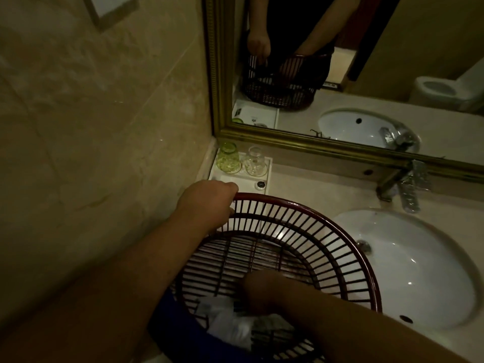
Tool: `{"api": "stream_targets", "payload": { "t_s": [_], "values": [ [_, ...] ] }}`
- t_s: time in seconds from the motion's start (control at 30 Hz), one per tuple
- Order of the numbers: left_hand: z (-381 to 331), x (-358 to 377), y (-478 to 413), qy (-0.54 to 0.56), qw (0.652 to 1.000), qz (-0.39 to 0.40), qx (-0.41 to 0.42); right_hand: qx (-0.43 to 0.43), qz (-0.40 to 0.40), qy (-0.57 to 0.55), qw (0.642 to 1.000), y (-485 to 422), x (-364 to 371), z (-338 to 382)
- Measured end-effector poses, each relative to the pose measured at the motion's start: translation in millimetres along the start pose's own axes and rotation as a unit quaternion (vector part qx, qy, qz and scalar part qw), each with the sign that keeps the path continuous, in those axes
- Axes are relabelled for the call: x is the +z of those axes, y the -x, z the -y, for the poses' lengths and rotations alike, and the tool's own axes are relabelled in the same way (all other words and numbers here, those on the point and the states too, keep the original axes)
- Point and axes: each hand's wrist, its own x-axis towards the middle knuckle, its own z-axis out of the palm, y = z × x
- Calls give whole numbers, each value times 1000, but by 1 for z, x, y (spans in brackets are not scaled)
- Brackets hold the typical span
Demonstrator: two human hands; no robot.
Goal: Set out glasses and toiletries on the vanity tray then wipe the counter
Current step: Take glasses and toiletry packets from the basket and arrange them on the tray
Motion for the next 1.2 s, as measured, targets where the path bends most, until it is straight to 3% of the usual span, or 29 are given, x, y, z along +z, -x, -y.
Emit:
{"api": "stream_targets", "payload": {
  "t_s": [0.37,0.53,0.73,0.9,1.2],
  "values": [
    [-1,-1,-1,4,1000,2,-5,1,-24,-19,1000,-2,-8,-1],
    [-2,-2,-2,-1,1000,10,-7,23,-135,-92,986,13,-25,-4],
    [-3,-5,-1,-11,1000,16,-7,-7,-190,-171,967,46,-47,-11],
    [-2,-6,-1,-11,1000,17,-4,-25,-272,-162,948,75,-54,-20],
    [-1,-8,-1,2,1000,21,-2,-59,-452,-171,874,126,-57,-20]
  ]
}}
